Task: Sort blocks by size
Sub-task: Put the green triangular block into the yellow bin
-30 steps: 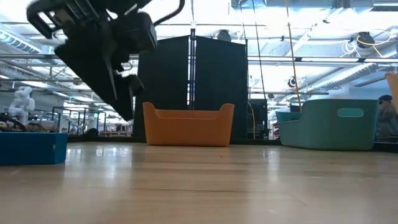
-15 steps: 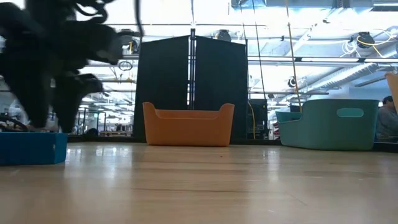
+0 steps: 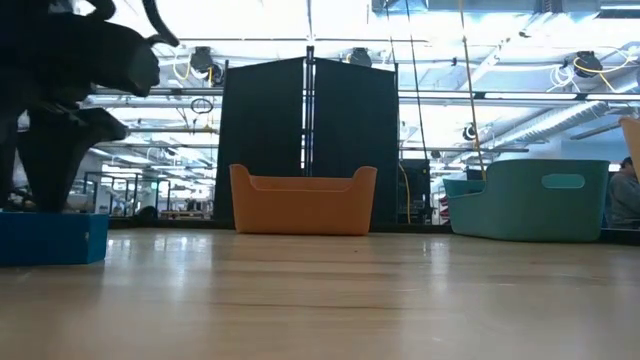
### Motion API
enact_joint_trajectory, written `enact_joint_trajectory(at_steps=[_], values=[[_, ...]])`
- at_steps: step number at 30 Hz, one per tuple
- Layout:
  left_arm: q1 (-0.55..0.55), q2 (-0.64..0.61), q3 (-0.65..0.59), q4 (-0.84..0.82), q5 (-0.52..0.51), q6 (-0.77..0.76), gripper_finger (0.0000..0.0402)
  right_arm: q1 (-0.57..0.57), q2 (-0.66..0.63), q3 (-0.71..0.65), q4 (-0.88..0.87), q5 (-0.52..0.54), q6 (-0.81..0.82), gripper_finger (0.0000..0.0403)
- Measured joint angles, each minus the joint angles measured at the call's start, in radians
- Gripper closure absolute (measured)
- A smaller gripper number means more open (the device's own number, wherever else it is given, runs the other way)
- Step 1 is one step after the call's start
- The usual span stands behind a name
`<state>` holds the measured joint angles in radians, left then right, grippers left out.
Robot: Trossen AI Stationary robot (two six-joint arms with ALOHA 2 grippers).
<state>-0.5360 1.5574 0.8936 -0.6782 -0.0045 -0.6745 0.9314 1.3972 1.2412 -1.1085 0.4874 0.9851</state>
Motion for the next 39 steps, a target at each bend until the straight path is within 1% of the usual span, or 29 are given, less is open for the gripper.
enact_joint_trajectory(at_steps=[6,11,18,21,24,28,32,36,39], values=[[-0.055,0.000,-0.007,-0.020,-0.067,-0.058,0.0166,-0.003,0.000,0.001,-0.002,0.044,-0.028,0.0291],[-0.084,0.000,-0.052,-0.014,-0.101,-0.112,0.0166,-0.004,0.000,0.001,0.004,0.072,-0.029,0.0291],[-0.102,0.000,-0.117,0.119,-0.102,-0.132,0.0166,-0.026,0.000,0.001,0.005,0.091,-0.029,0.0291],[-0.102,0.000,-0.133,0.138,-0.105,-0.132,0.0170,-0.038,0.000,0.001,0.007,0.093,-0.038,0.0291],[-0.101,-0.003,-0.156,0.158,-0.110,-0.132,0.0188,-0.050,0.000,0.001,0.011,0.105,-0.057,0.0291],[-0.097,-0.006,-0.173,0.173,-0.119,-0.131,0.0230,-0.064,0.001,0.001,0.038,0.137,-0.093,0.0291],[-0.086,-0.005,-0.174,0.174,-0.123,-0.123,0.0267,-0.078,0.004,0.001,0.062,0.181,-0.165,0.0291],[-0.061,-0.004,-0.175,0.183,-0.124,-0.086,0.0277,-0.084,0.020,-0.014,0.074,0.288,-0.236,0.0291],[-0.034,-0.003,-0.175,0.205,-0.123,-0.035,0.0278,-0.097,0.040,-0.041,0.127,0.321,-0.333,0.0291]])
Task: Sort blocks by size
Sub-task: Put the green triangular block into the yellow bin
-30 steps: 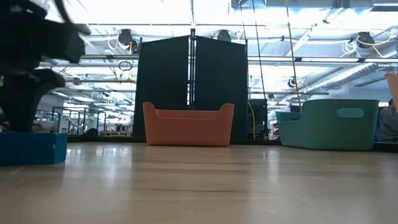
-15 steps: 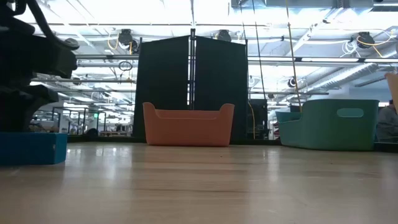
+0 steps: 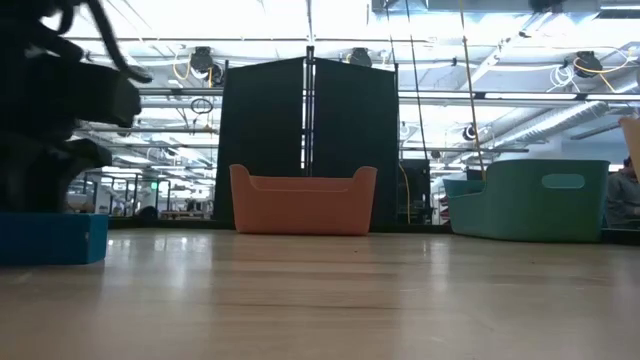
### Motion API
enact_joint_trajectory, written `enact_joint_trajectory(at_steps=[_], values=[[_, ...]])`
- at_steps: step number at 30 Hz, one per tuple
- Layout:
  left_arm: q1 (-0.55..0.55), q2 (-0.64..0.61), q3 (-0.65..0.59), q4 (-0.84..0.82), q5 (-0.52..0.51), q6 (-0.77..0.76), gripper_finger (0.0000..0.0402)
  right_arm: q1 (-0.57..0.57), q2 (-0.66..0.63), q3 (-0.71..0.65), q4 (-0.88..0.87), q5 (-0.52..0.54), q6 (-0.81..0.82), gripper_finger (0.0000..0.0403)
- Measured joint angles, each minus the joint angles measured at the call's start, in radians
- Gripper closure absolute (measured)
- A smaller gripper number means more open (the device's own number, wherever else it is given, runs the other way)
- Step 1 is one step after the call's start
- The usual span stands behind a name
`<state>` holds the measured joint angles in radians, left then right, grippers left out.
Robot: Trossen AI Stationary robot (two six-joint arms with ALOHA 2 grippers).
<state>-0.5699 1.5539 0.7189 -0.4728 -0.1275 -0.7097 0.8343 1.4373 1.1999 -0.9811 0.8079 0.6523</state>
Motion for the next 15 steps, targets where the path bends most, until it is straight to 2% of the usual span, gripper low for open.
enact_joint_trajectory(at_steps=[8,15], values=[[0.141,0.006,0.030,0.048,0.063,0.207,0.0281,-0.081,0.083,-0.060,0.239,0.003,-0.381,0.0291],[0.305,0.004,0.033,0.214,0.240,0.384,0.0281,-0.157,0.189,-0.072,0.363,0.003,-0.605,0.0291]])
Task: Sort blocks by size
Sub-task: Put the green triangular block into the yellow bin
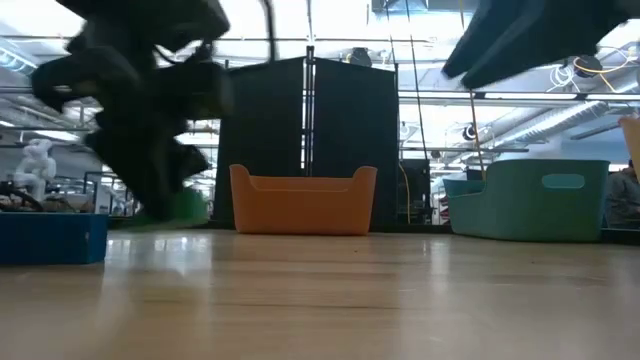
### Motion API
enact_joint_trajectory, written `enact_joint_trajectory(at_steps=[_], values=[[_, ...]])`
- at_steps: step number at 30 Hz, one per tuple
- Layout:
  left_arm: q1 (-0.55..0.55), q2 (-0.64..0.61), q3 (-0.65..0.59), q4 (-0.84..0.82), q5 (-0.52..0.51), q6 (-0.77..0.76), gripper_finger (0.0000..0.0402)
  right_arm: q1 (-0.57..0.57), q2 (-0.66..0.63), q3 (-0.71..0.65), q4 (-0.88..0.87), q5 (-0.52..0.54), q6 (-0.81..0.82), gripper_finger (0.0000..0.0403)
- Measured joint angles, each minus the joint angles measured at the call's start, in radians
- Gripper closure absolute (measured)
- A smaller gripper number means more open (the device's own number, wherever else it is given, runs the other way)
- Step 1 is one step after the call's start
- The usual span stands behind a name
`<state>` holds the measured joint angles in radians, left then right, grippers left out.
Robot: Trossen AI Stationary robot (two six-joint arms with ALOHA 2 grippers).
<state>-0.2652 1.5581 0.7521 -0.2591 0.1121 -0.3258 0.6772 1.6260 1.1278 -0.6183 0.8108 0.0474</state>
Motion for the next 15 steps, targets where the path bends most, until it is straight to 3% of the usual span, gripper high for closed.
enact_joint_trajectory(at_steps=[8,15], values=[[0.154,-0.002,0.001,0.228,0.233,0.088,0.0282,-0.091,0.107,-0.001,0.162,-0.020,-0.199,0.0291],[0.218,-0.002,0.002,0.307,0.331,0.096,0.0282,-0.178,0.169,0.000,0.406,-0.176,-0.426,0.0291]])
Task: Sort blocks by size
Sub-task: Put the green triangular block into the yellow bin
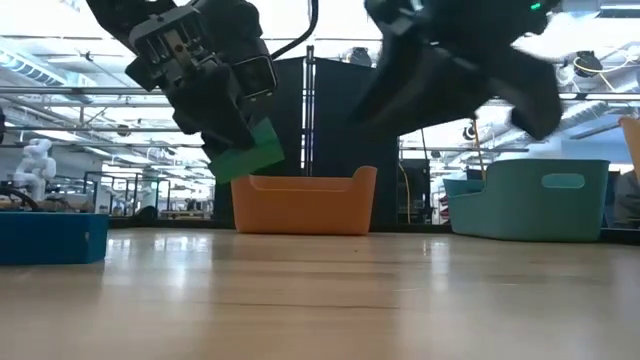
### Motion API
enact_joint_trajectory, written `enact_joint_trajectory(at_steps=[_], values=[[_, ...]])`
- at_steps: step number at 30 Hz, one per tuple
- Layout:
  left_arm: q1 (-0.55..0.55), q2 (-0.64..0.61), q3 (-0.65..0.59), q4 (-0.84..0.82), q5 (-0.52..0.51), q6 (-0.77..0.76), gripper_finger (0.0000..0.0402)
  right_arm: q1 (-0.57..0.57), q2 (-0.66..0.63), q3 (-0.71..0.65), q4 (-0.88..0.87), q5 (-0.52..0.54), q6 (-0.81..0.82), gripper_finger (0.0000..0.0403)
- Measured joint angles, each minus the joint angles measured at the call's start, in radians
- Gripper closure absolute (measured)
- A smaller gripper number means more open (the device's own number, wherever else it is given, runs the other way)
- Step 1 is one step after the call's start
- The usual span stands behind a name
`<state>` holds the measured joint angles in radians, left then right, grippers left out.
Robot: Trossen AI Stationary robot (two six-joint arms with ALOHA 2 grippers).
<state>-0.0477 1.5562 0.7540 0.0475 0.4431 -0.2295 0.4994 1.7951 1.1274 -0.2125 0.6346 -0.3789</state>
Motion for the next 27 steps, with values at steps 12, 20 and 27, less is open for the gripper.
enact_joint_trajectory(at_steps=[12,20,27], values=[[0.004,0.000,0.000,0.064,0.028,0.000,0.0282,-0.133,0.024,0.000,0.249,-0.196,-0.236,0.0198],[0.004,0.006,0.001,0.123,0.037,0.003,0.0280,-0.169,0.024,0.000,0.281,-0.251,-0.307,0.0126],[0.004,0.054,0.001,0.212,0.078,0.000,0.0279,-0.185,0.024,0.000,0.307,-0.324,-0.317,0.0165]])
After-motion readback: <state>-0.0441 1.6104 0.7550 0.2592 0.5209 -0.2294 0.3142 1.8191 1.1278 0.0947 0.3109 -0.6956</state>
